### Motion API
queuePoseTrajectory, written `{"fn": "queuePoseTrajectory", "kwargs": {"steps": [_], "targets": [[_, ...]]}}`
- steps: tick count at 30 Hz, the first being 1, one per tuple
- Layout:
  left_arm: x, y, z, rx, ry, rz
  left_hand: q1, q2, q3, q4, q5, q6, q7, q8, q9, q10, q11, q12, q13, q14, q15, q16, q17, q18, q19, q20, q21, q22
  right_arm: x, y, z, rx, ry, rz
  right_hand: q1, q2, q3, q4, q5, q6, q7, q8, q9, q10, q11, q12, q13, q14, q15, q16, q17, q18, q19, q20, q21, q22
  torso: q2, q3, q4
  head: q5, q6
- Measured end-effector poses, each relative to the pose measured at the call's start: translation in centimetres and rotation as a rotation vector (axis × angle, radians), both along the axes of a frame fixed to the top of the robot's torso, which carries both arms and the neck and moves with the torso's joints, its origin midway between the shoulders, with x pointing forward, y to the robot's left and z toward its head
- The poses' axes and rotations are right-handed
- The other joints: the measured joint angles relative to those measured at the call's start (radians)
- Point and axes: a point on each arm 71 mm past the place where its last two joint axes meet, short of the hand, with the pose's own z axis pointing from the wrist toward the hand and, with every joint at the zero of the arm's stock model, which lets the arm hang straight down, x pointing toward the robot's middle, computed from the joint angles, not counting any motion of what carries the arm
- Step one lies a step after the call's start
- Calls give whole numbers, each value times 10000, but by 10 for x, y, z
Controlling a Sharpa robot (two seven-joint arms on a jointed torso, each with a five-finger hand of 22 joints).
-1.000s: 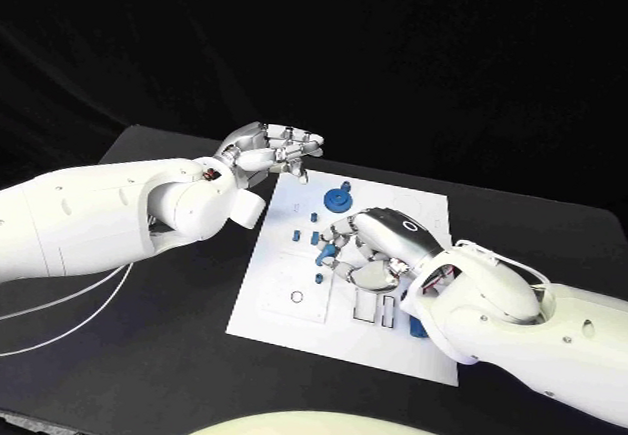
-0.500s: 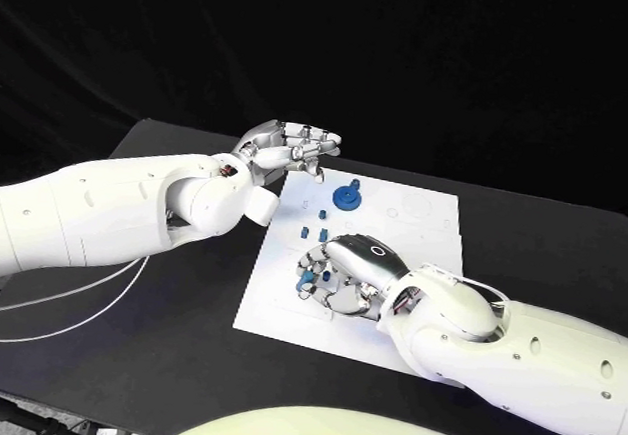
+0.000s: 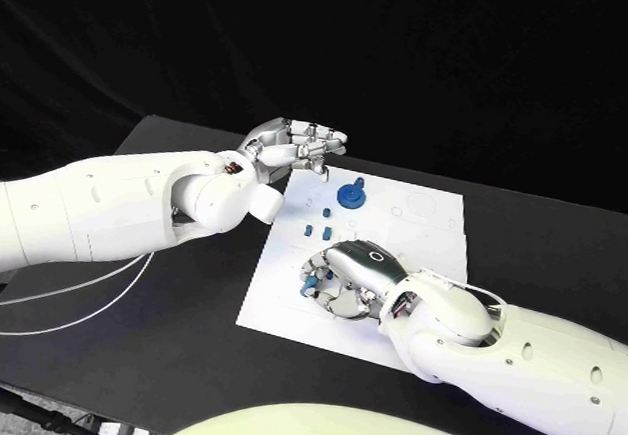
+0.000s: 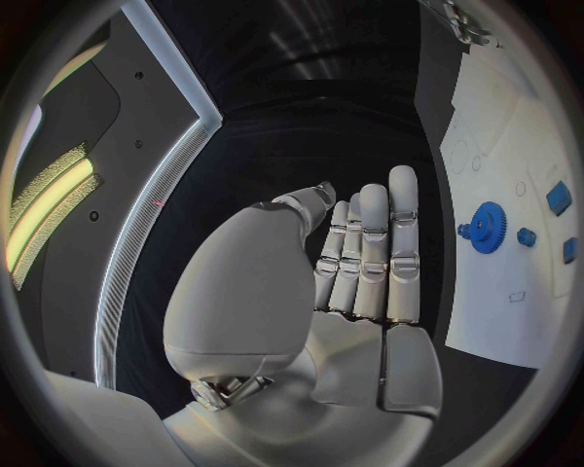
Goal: Assemble the parts on the task board
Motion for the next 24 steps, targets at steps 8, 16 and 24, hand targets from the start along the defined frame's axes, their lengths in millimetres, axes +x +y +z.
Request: {"fn": "queuePoseTrajectory", "kwargs": {"steps": [8,16,24], "targets": [[0,2,0,6,0,19,0,0,0,0,0,0,0,0,1,0,0,0,-1,0,0,0,0,0,0,0,0,-1,1,-2,-2,-241,-131,-63,0,0,0,0,-1,-1,-1,-15,6,0,0,0,-1,0,0,0,-1,0,0,0,42,11,-8,3,1,-25,-18],[0,2,0,6,0,20,0,0,0,1,0,0,0,0,1,0,0,0,-2,0,0,0,0,0,0,0,0,-8,1,-1,-3,-501,-234,-74,-1,-1,-28,-27,-3,-19,-16,-34,6,0,0,0,13,0,0,-1,-1,0,0,0,42,11,-9,6,-4,-36,-25],[0,2,0,7,0,23,0,0,0,0,0,0,0,0,2,1,0,-1,-2,0,0,0,1,0,0,0,0,-8,1,7,-3,-654,-349,14,-1,-1,-28,-27,-3,-21,-16,-45,4,0,0,39,13,0,0,-1,-2,0,0,0,41,10,-5,5,1,-58,-48]]}}
